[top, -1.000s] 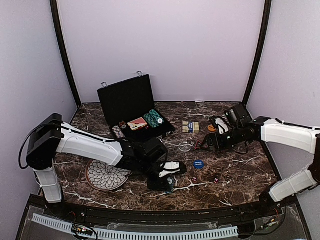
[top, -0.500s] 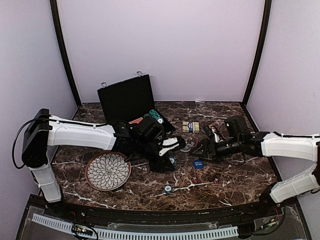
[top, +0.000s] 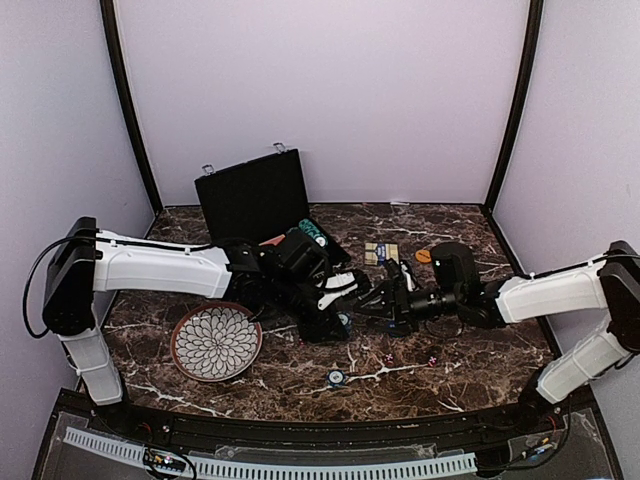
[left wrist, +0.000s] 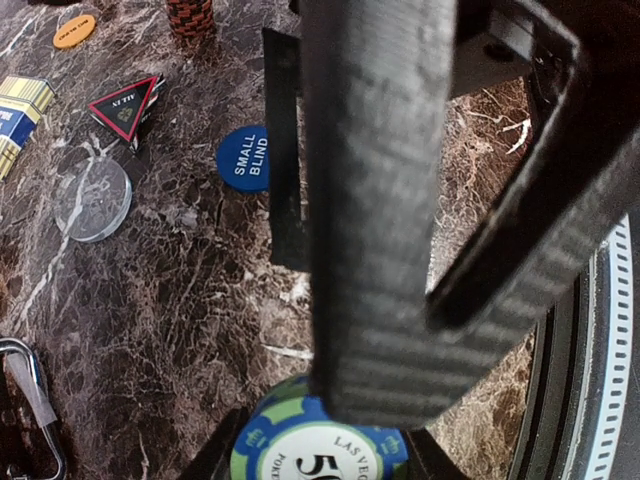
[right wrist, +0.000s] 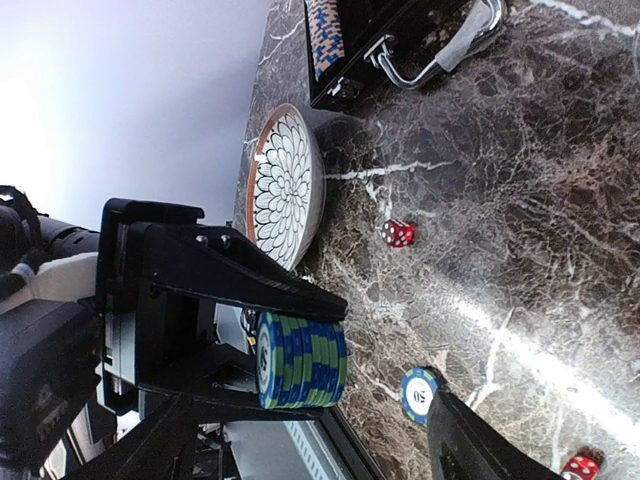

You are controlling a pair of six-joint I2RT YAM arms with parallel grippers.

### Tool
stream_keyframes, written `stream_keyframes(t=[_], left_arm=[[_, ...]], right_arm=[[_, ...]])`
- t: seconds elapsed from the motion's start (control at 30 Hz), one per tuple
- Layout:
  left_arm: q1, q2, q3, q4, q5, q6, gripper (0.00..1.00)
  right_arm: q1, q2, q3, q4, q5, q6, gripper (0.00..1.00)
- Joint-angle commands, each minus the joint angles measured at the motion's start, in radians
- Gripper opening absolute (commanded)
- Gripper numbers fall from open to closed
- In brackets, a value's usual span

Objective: Pack up texas hold em set
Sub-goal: Pass from the left arm to the right

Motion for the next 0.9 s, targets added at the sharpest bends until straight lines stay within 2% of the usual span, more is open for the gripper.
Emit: stream_keyframes(t=[0.0,0.57,0.87], left_arm=[[0.003,-0.063,0.036,0.001,0.007,-0.008,0.12],[0.003,-0.064,0.035,0.018,0.018,-0.017,0.12],[0.003,-0.06,0.031,0.028,0.033,-0.016,0.12]], right_arm=[[0.034,0.047,-0.021,0.168,-0.015,0.08,0.79],[0.07,0.164,-0.081,0.43,-0.057,0.177,0.57],[0.075,0.187,-0.099,0.523,-0.069,0.219,0.52]])
